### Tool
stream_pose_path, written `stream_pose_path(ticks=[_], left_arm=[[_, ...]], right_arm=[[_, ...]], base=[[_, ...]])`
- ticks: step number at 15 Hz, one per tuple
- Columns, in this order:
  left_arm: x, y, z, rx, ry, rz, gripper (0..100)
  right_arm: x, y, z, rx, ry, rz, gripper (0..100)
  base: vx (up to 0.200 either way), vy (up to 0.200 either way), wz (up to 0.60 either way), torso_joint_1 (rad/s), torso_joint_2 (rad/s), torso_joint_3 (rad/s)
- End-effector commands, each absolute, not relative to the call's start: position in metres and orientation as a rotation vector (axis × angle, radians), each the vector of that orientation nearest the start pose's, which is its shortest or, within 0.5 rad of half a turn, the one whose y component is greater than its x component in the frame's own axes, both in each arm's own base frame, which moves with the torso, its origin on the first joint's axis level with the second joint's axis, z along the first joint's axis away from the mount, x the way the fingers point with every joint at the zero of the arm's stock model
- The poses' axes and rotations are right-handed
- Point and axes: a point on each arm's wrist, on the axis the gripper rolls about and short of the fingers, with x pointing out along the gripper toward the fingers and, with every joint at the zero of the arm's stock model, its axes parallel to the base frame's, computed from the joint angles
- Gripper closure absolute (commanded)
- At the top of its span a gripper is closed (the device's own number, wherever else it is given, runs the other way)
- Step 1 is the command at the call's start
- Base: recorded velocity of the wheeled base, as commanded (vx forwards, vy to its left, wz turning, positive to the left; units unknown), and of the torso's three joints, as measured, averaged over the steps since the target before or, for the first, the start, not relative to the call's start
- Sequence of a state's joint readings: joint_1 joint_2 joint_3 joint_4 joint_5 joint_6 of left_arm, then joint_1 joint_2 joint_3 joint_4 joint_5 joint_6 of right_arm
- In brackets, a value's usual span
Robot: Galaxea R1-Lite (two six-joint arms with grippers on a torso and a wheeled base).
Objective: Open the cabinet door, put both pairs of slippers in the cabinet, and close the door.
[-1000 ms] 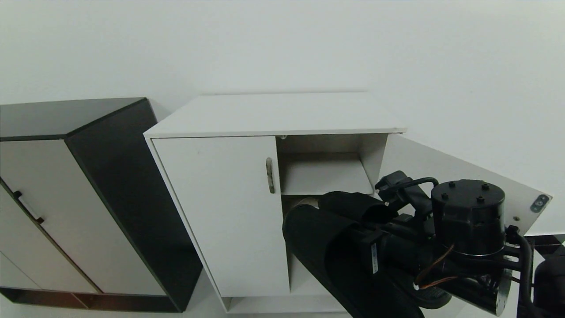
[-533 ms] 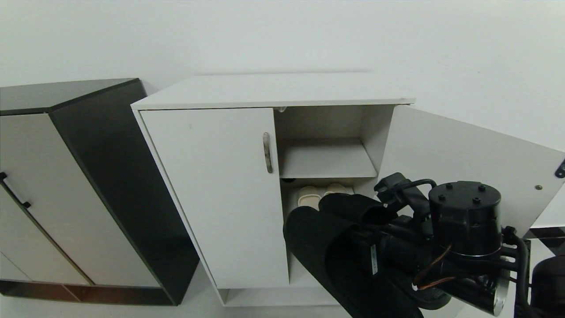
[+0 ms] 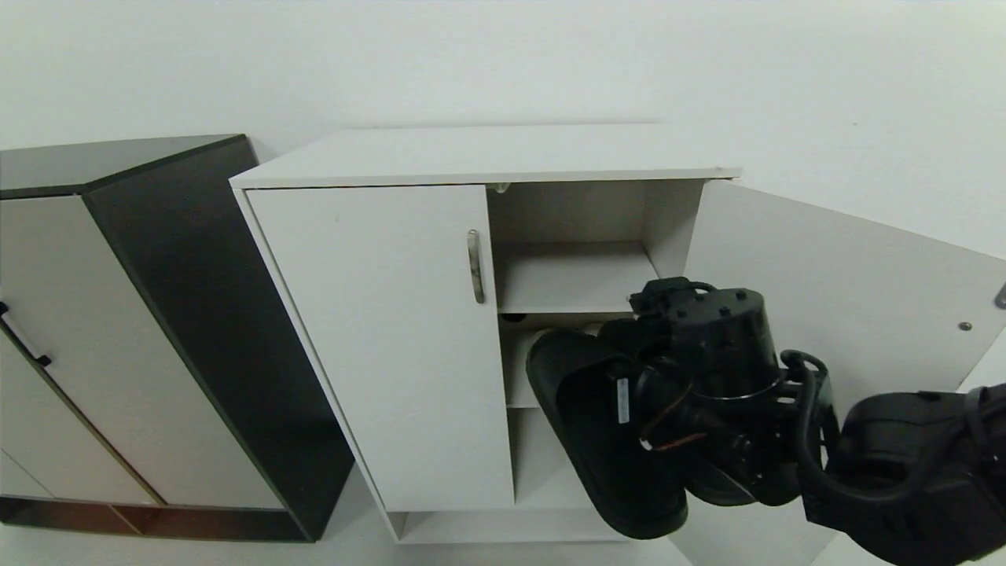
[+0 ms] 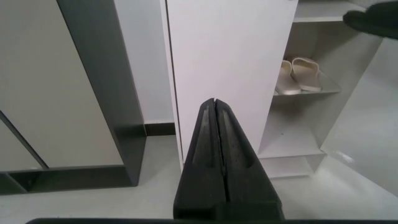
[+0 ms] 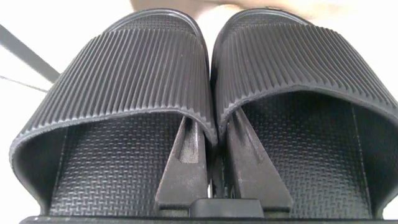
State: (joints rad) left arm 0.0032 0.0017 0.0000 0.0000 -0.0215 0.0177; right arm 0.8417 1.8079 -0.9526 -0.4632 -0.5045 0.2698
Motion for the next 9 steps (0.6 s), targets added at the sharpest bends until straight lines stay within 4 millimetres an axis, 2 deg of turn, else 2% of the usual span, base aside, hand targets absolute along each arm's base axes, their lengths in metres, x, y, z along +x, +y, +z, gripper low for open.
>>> stream_pose_path(ticks=[1, 5, 9], left_arm=[[-0.023, -0.001, 0.076, 0.018, 0.001, -0.018, 100], [-0.023, -0.001, 0.076, 0.021, 0.001, -0.020, 100], [-0.023, -0.001, 0.076, 0.021, 0.001, -0.020, 100]], right_arm=[[0.234, 0.269, 0.187, 0.063, 0.340, 0.244, 100], [0.271, 0.299, 0.175, 0.046, 0.283, 0.067, 100], [0.276, 0.299, 0.168, 0.028, 0.284, 0.036, 100]], base=[[0.000, 0.000, 0.00, 0.000, 0.00, 0.000], [0.000, 0.000, 0.00, 0.000, 0.00, 0.000], [0.000, 0.000, 0.00, 0.000, 0.00, 0.000]])
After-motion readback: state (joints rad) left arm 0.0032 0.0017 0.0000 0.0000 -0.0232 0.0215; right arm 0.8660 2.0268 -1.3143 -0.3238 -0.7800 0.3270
